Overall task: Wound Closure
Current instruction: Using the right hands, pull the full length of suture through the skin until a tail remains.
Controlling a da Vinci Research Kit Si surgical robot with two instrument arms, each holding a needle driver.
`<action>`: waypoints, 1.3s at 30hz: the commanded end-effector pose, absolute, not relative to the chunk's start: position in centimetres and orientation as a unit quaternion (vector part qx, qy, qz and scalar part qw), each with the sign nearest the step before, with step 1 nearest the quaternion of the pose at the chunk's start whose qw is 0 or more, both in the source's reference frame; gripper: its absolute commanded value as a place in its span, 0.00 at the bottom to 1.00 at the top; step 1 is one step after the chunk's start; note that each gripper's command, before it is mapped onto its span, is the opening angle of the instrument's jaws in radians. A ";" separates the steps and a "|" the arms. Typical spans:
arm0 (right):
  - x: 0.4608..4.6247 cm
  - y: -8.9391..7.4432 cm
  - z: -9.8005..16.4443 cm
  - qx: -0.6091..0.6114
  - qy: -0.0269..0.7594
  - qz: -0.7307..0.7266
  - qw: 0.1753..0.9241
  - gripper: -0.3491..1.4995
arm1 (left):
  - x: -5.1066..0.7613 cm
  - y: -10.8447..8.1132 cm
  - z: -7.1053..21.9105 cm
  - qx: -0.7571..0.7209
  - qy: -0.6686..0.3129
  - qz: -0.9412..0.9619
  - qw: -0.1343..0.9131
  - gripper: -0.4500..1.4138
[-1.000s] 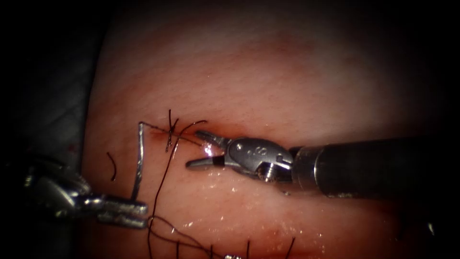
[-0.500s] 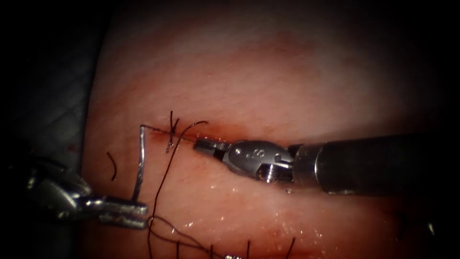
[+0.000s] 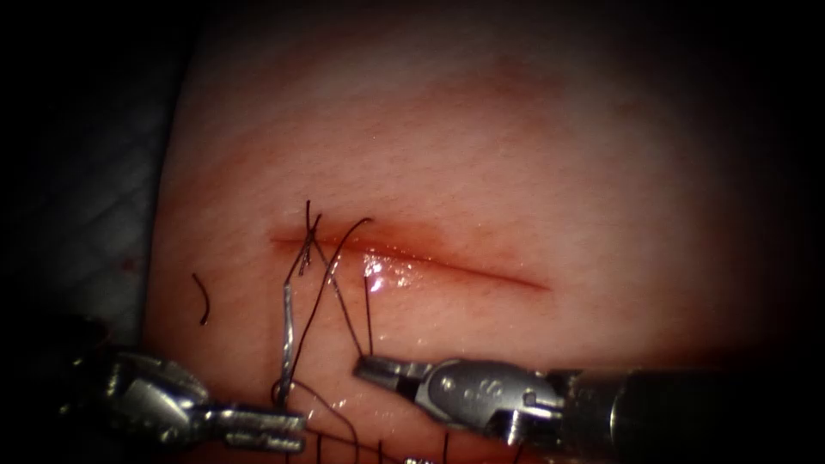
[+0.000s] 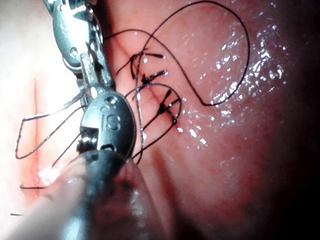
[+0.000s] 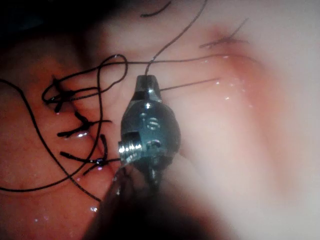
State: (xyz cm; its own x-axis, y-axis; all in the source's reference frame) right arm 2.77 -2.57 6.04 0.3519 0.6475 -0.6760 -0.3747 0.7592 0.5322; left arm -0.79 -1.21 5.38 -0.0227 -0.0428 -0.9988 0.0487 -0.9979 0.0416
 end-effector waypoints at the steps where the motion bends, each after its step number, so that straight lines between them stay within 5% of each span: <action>1: 2.86 -2.8 5.9 0.151 0.480 0.312 0.806 0.00 | -0.83 -1.2 5.4 0.695 0.002 -0.719 0.028 0.00; 10: 2.94 -2.9 5.6 0.158 0.508 0.307 0.789 0.00 | -0.69 -1.4 5.2 0.676 0.002 -0.736 0.012 0.00; 11: 2.95 -2.8 5.7 0.156 0.512 0.306 0.787 0.14 | -0.66 -1.4 5.2 0.675 0.001 -0.738 0.012 0.00; 12: 2.95 -2.8 5.7 0.146 0.517 0.298 0.789 0.50 | -0.63 -1.4 5.1 0.673 0.001 -0.740 0.011 0.00; 13: 2.95 -2.7 5.7 0.131 0.523 0.284 0.793 0.74 | -0.59 -1.4 5.1 0.670 0.000 -0.742 0.009 0.00; 16: 2.91 -2.6 5.7 0.100 0.536 0.254 0.799 0.91 | -0.48 -1.3 5.1 0.656 -0.003 -0.755 0.000 0.00; 23: 2.68 -2.2 5.7 0.071 0.555 0.242 0.793 0.97 | -0.13 -1.2 5.0 0.647 -0.027 -0.761 -0.039 0.00; 34: 2.72 -1.8 6.1 0.007 0.536 0.188 0.823 0.84 | 0.03 -1.2 5.0 0.641 -0.043 -0.765 -0.057 0.00; 39: 2.88 -1.6 6.5 -0.010 0.515 0.181 0.838 0.85 | 0.03 -1.2 5.0 0.644 -0.042 -0.762 -0.056 0.00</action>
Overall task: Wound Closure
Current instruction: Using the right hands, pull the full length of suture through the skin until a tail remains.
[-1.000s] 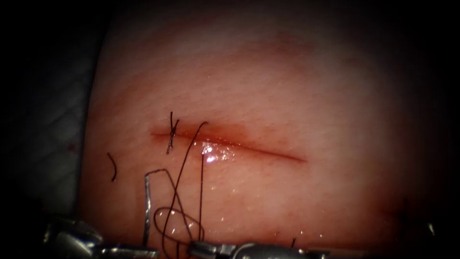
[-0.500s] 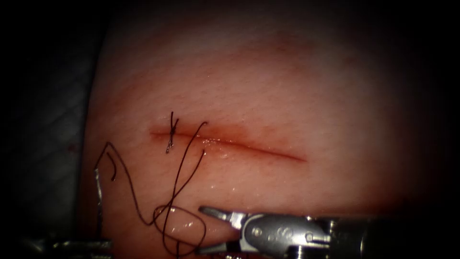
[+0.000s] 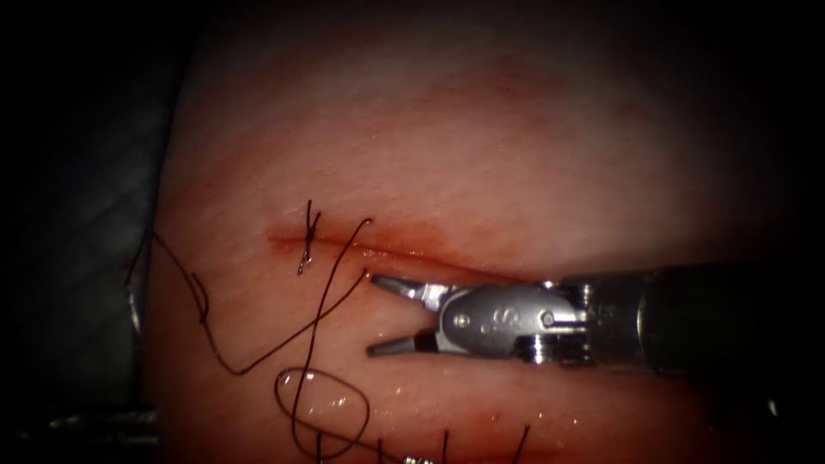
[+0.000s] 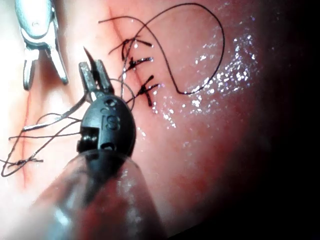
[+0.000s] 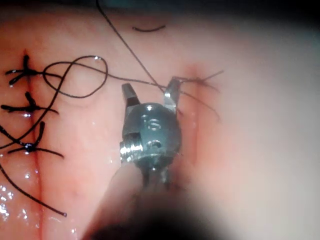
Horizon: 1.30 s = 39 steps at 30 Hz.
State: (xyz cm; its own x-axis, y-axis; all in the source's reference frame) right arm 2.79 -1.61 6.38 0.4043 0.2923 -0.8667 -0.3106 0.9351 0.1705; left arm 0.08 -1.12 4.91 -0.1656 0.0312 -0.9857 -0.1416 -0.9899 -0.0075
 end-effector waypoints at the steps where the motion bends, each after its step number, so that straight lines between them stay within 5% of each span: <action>1: 2.91 -1.6 6.6 -0.014 0.513 0.178 0.840 0.87 | 0.03 -1.2 5.0 -0.644 0.042 0.762 0.056 0.00; 9: 3.08 -1.6 6.9 -0.013 0.492 0.165 0.855 0.86 | 0.02 -1.1 5.0 -0.646 0.041 0.760 0.055 0.00; 13: 3.11 -1.6 7.0 -0.007 0.481 0.157 0.862 0.74 | 0.01 -1.1 5.0 -0.646 0.041 0.760 0.055 0.00; 16: 3.11 -1.6 7.0 -0.002 0.475 0.153 0.866 0.44 | 0.00 -1.1 5.0 -0.647 0.041 0.759 0.055 0.00; 18: 3.09 -1.6 7.0 0.001 0.473 0.150 0.868 0.07 | 0.00 -1.1 5.0 -0.647 0.042 0.759 0.055 0.00; 19: 3.08 -1.6 7.0 0.002 0.473 0.149 0.869 0.00 | 0.00 -1.2 5.0 -0.647 0.042 0.759 0.055 0.00; 39: 2.47 -2.7 5.8 0.063 0.462 0.182 0.866 0.00 | -0.21 -1.2 5.1 -0.651 0.039 0.757 0.045 0.00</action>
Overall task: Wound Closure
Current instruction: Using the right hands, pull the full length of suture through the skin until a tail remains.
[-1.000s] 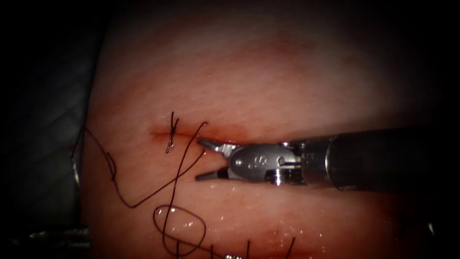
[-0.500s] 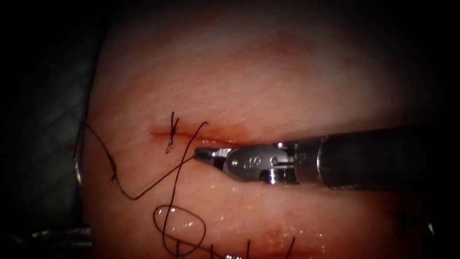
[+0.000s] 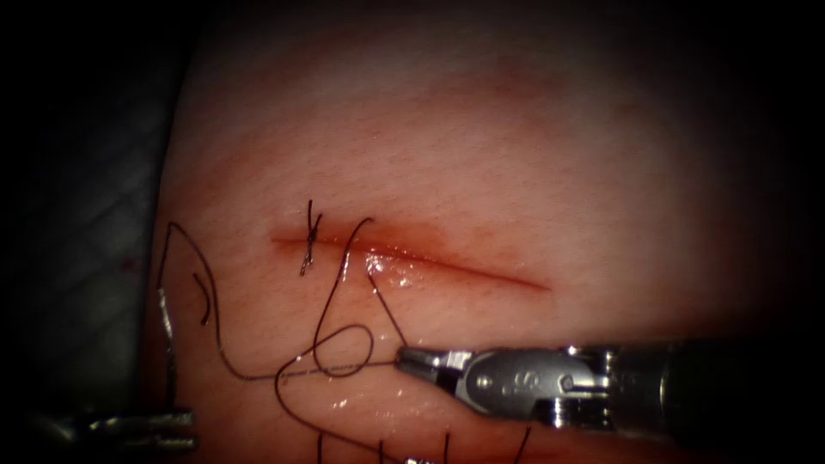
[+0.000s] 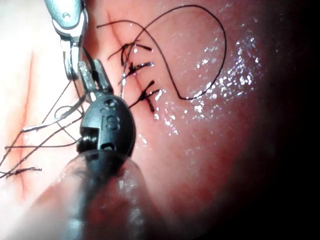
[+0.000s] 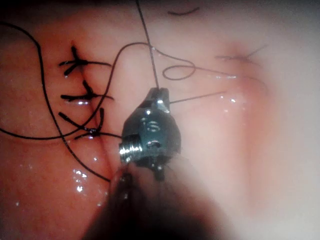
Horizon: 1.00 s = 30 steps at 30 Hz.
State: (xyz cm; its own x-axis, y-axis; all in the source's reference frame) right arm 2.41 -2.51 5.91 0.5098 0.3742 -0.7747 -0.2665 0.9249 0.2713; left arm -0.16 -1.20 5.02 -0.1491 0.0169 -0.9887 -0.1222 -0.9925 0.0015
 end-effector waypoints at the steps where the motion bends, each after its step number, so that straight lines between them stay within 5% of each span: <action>1: 2.46 -2.8 5.7 0.068 0.467 0.177 0.864 0.00 | -0.21 -1.2 5.1 -0.650 0.039 0.757 0.045 0.00; 13: 2.50 -3.3 4.8 0.114 0.521 0.144 0.834 0.00 | -0.20 -1.2 5.1 -0.651 0.039 0.757 0.044 0.00; 14: 2.52 -3.3 4.8 0.109 0.530 0.138 0.830 0.11 | -0.20 -1.2 5.1 -0.651 0.038 0.757 0.044 0.00; 16: 2.55 -3.2 4.8 0.096 0.538 0.127 0.828 0.64 | -0.19 -1.2 5.1 -0.651 0.038 0.757 0.044 0.00; 17: 2.56 -3.2 4.8 0.084 0.543 0.117 0.827 0.81 | -0.17 -1.2 5.1 -0.651 0.037 0.757 0.044 0.00; 18: 2.56 -3.1 4.9 0.077 0.547 0.114 0.826 0.87 | -0.16 -1.2 5.1 -0.652 0.037 0.756 0.044 0.00; 23: 2.47 -2.7 5.0 0.040 0.574 0.109 0.810 0.99 | -0.02 -1.2 5.0 -0.649 0.032 0.759 0.044 0.00; 30: 2.29 -2.3 5.2 0.014 0.590 0.106 0.800 0.94 | 0.31 -1.1 5.0 -0.632 0.061 0.770 0.069 0.00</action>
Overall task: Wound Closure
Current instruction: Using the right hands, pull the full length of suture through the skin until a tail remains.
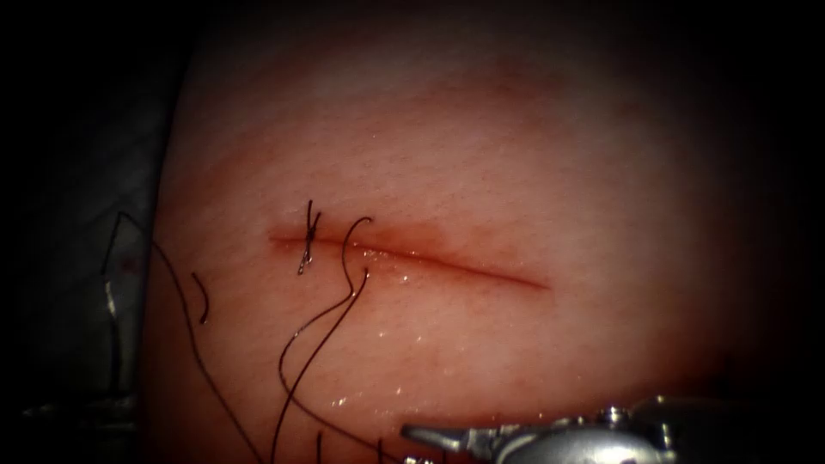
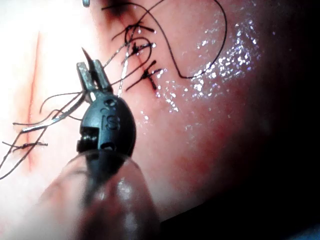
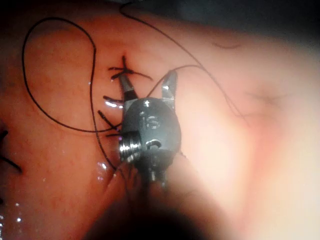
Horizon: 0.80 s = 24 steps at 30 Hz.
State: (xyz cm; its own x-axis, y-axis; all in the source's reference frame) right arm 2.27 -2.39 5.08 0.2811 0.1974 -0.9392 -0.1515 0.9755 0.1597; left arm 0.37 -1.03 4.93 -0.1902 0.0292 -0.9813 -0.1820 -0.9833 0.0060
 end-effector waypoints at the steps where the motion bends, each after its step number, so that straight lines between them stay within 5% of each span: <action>1: 2.28 -2.3 5.2 0.009 0.587 0.104 0.803 0.93 | 0.31 -1.1 5.0 -0.628 0.063 0.773 0.071 0.00; 24: 2.96 -1.5 7.0 -0.050 0.517 0.096 0.849 0.91 | 0.18 -1.1 5.0 -0.633 0.065 0.768 0.069 0.00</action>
